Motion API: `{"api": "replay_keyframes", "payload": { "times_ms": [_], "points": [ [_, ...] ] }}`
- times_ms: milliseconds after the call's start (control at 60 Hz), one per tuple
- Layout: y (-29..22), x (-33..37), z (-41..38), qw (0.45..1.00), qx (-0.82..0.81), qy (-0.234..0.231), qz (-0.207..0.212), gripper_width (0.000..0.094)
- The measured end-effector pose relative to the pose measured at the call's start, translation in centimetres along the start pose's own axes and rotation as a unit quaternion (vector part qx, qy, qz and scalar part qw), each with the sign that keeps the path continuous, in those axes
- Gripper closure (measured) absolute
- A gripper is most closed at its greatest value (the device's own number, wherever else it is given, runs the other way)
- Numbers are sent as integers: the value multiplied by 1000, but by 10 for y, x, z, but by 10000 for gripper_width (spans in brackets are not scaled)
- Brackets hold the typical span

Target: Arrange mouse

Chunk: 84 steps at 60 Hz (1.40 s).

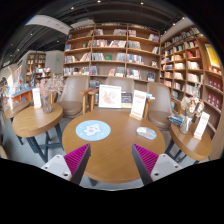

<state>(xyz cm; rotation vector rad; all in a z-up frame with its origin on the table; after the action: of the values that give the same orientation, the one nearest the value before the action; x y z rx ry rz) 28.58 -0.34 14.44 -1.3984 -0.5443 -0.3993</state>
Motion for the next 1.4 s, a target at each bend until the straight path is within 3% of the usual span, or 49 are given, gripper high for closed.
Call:
{"api": "replay_keyframes", "payload": {
  "times_ms": [550,867,1400],
  "points": [
    [22,-64,170,992,-43,114,-33,77],
    [6,-125,192,994,-68,80,-27,82],
    [-7,-241,208,992,-70,74,-77,83]
  ]
}}
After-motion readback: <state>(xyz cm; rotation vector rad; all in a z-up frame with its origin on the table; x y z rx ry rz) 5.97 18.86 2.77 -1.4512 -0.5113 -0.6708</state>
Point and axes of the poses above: the point between the fingertips, and its own axes, seen from behind it with the camera up: z to the right, y down, x backward, against the way the camera looks, the point moved 4 cm from there along x, backward, against the way the camera looks, and after that the axes turned 12 degrees about -z, right-handed, at the moved point
